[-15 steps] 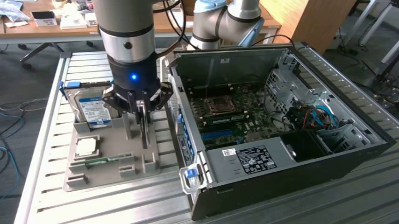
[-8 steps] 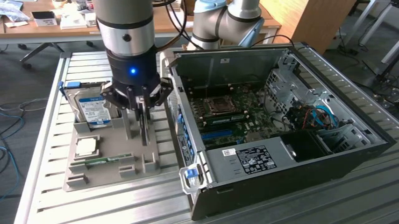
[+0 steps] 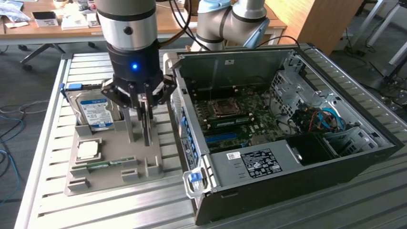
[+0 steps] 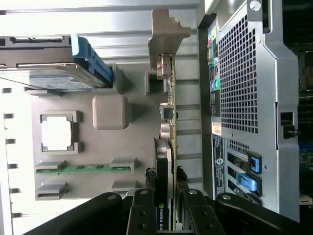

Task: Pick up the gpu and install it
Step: 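Pick up the gpu and move the gpu toward the slot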

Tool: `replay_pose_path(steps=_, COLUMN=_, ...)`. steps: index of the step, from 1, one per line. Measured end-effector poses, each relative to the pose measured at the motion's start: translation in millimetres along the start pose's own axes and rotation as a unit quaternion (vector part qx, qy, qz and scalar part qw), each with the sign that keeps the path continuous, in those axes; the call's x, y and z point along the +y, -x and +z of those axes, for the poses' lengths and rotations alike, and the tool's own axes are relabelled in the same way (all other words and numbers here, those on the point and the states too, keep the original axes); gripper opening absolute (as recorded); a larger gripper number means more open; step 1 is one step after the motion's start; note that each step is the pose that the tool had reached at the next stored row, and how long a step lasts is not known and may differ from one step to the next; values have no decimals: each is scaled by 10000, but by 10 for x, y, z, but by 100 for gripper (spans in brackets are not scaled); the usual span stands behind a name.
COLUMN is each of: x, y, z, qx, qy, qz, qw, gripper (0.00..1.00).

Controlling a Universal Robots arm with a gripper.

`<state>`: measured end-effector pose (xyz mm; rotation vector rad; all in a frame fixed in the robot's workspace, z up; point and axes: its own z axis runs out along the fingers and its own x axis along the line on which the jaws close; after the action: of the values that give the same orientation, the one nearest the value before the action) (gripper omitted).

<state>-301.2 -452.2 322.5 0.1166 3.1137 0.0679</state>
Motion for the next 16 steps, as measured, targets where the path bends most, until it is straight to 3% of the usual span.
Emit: replay_pose_path(steps=16, x=9, y=5, z=-202, qx=0, qy=0, qz=0, qw=10000, gripper=27)
